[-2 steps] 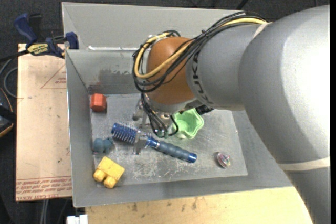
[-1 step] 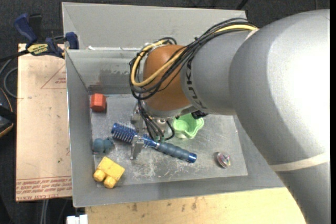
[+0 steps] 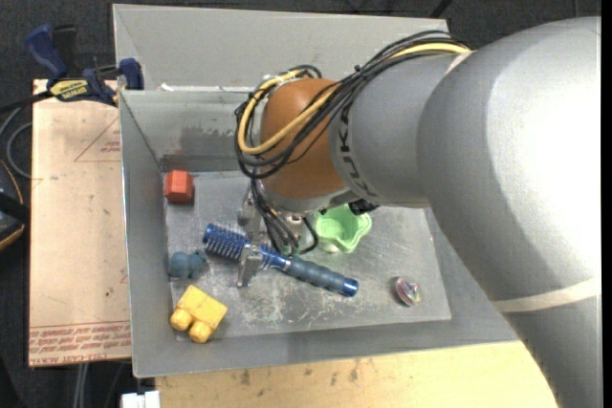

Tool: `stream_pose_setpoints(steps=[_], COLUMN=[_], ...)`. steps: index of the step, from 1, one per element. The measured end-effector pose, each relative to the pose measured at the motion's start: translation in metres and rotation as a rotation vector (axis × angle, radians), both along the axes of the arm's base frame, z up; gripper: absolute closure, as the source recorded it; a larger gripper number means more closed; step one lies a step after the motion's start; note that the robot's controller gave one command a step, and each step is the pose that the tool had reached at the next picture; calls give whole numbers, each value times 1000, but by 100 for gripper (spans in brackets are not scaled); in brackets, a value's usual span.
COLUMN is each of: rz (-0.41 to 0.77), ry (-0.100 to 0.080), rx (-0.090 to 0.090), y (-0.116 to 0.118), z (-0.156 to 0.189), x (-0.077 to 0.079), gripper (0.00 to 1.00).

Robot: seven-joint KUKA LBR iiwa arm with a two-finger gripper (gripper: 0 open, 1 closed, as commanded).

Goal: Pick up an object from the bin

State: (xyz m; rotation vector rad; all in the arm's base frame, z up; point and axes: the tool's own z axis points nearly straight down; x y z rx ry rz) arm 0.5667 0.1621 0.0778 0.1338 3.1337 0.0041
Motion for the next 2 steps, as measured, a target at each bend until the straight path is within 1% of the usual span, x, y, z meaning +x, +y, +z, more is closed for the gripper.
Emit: stream_pose_setpoints(steps=[1, 2], rz=[0, 1], ry=[-6, -3], rx=[3, 1], y=[1, 2], z=[2, 73], x=[2, 4], gripper=[100, 100])
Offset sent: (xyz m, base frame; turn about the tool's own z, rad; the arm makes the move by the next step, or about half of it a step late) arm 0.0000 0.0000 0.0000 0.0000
